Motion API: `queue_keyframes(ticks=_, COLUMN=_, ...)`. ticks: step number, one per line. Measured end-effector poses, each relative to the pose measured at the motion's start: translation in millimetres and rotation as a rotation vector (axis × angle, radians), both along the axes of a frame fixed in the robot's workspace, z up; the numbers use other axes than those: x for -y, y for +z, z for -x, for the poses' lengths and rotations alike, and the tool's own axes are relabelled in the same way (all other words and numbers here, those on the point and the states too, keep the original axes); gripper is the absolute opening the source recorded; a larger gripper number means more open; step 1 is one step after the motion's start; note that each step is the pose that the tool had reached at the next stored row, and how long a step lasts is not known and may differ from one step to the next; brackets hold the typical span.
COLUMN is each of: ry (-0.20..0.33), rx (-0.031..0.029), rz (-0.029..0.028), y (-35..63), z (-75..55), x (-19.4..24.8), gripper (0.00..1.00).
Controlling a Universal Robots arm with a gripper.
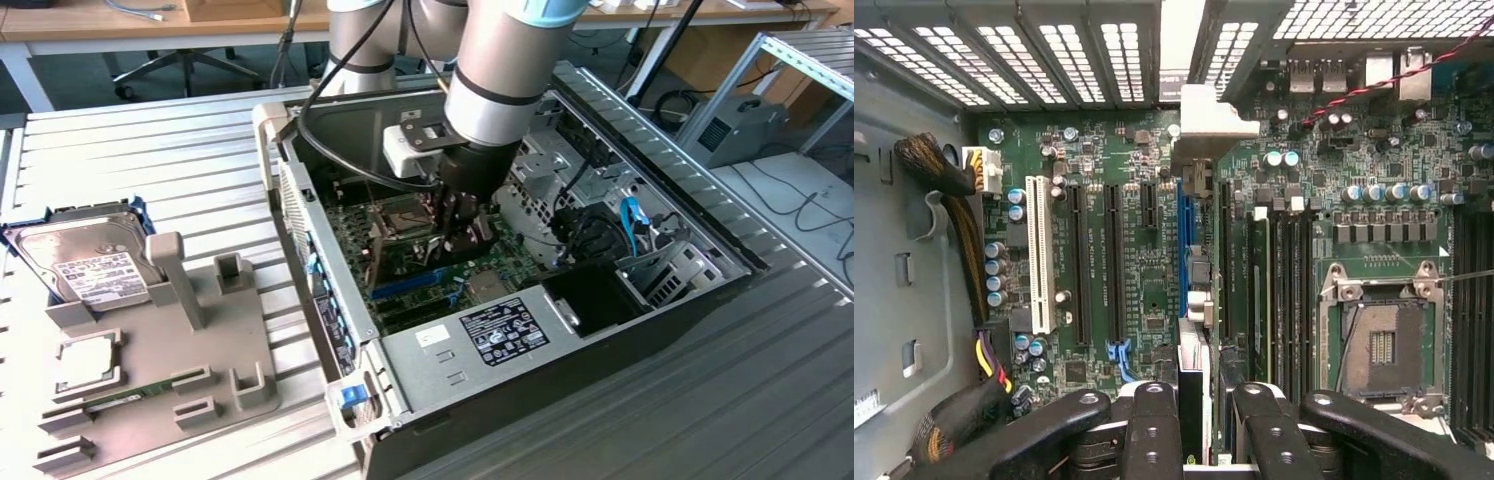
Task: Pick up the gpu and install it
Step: 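Insert the gpu into the slot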
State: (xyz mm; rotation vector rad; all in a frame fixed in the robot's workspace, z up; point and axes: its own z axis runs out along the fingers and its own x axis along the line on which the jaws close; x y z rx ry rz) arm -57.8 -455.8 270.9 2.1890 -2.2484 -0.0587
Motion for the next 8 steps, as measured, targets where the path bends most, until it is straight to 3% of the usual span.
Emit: queue_keyframes(ticks=8, ry=0.000, rx=0.0002, rz=-0.0001, y=-0.6, z=12.9, x=0.4, gripper=0.26)
